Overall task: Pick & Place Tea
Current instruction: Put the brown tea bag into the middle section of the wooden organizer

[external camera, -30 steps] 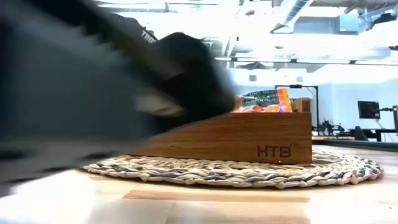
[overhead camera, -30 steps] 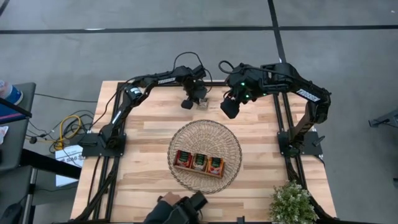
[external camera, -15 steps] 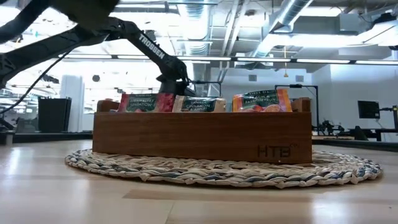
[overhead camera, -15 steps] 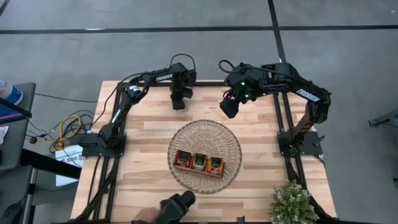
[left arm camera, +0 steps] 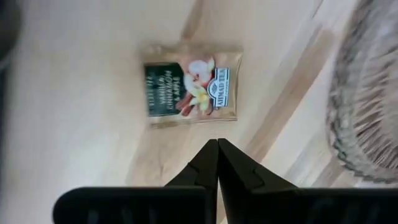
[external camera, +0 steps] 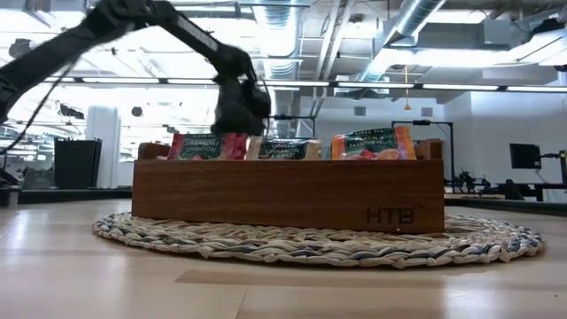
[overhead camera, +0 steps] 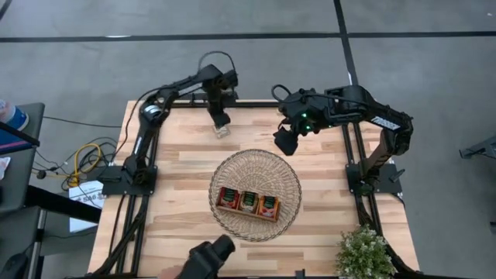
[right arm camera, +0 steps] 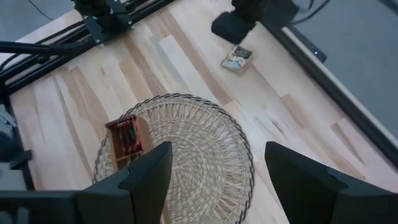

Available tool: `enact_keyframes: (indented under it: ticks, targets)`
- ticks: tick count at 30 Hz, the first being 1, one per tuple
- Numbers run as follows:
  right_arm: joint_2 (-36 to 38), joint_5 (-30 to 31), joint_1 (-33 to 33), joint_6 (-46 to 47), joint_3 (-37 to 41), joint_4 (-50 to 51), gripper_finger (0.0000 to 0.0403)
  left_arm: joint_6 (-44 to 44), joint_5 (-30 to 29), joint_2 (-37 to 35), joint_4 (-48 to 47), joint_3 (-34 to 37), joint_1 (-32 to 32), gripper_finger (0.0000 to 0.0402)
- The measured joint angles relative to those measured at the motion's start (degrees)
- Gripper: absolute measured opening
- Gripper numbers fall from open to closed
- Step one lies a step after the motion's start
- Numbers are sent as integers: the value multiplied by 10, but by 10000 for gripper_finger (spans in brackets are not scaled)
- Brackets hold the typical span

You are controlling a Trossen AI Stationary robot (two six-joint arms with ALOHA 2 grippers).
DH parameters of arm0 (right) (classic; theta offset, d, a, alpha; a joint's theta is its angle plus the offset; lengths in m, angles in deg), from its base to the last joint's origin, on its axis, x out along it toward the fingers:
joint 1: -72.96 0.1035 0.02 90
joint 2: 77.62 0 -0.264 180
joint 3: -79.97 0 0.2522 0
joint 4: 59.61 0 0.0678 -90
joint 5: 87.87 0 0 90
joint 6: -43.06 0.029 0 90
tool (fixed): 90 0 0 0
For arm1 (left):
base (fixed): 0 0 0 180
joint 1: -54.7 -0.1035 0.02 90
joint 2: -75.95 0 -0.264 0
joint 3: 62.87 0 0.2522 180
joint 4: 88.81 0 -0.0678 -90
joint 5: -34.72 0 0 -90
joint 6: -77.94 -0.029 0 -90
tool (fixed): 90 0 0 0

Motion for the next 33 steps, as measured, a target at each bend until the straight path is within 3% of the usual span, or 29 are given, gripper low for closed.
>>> enact_keyframes:
  ticks: [3,5,10,14,21,25,33]
  targets:
    - [0,19,7,-4,0,0,249,17,25,-67,41,40,-1,0]
    - [1,36,10,-11,0,0,249,29,46,-127,95,104,-1,0]
    - [2,64,10,-45,0,-17,249,81,42,-311,303,312,3,0]
    - [1,61,2,-91,0,-65,249,153,31,-391,468,397,11,0]
    - [0,37,-26,-120,0,-102,249,161,17,-396,463,405,28,21]
    - [0,37,-30,-120,0,-93,249,136,19,-368,459,405,32,72]
    - [0,50,-11,-105,0,-70,249,213,-5,-307,464,405,35,189]
